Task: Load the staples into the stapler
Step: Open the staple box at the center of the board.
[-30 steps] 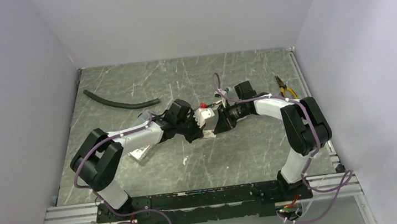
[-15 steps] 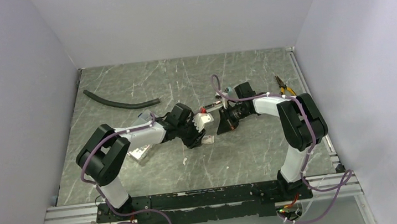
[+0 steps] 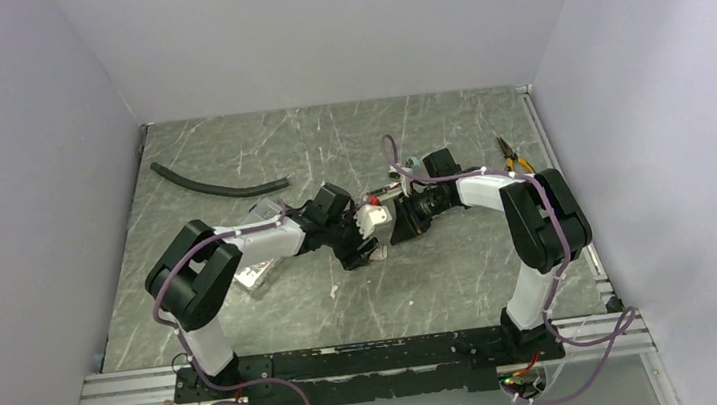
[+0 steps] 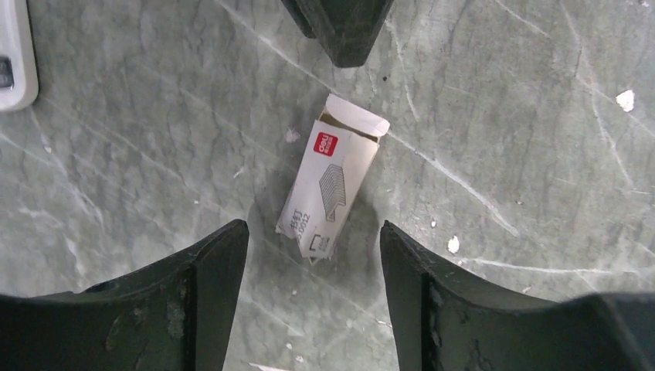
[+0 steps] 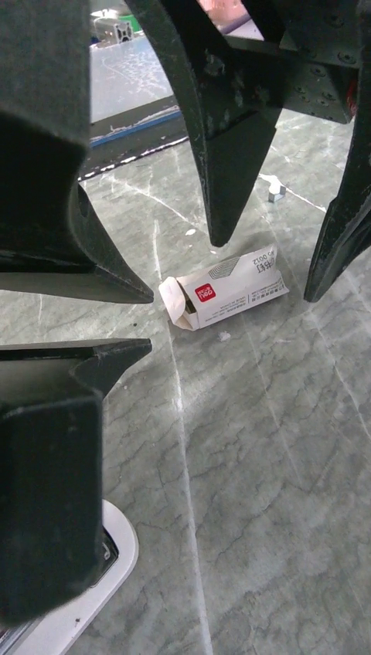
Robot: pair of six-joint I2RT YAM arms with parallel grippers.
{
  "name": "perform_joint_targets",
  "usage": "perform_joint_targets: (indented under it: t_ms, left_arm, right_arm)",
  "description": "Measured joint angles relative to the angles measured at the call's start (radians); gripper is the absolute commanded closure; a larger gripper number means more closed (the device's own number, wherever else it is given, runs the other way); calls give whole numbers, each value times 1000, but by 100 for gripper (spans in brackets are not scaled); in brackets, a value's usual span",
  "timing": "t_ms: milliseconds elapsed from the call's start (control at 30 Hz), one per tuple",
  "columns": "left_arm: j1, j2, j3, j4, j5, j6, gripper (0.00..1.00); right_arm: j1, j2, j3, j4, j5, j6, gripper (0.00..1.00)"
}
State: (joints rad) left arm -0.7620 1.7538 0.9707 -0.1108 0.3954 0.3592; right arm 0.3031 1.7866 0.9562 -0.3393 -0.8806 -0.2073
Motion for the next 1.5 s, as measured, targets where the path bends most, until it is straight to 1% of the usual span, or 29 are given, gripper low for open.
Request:
perform_joint_targets:
  t_ms: [133, 233, 367, 433, 500, 600, 733, 933, 1067, 1233, 1333, 1433, 1500]
  left_arm:
    - [-7, 34, 12, 18, 3, 53, 29]
    - [-14, 43, 13, 38, 8, 89, 33]
    - [-24, 48, 13, 49, 16, 107, 45]
    - [-27, 51, 13, 54, 24, 107, 54]
    - [-29, 55, 13, 65, 24, 96, 61]
    - [-29, 56, -2, 107, 8, 61, 68]
    - [-30, 46, -42, 190, -27, -12, 70]
    - [-34, 42, -64, 249, -69, -90, 70]
    - [-34, 42, -71, 268, -84, -111, 69]
    - [-34, 42, -74, 273, -89, -119, 69]
    - [-34, 42, -74, 274, -89, -119, 69]
    - [-35, 42, -74, 275, -91, -119, 69]
    - [-35, 42, -75, 276, -92, -119, 69]
  right_arm:
    - [0, -1, -3, 4, 9, 17, 67]
    - [1, -5, -10, 11, 12, 29, 66]
    - [2, -18, -19, 17, 13, 47, 65]
    - [2, -21, -19, 23, 13, 59, 63]
    - [2, -21, -19, 34, 13, 77, 62]
    - [2, -21, -19, 48, 13, 108, 58]
    - [2, -21, -20, 72, 17, 152, 54]
    - [11, -3, -20, 105, 47, 188, 52]
    - [35, 13, -20, 111, 91, 198, 51]
    - [59, 25, -16, 132, 95, 225, 52]
    - [61, 34, -8, 139, 95, 234, 55]
    - [61, 39, -7, 143, 95, 237, 61]
    - [61, 42, -7, 146, 98, 237, 66]
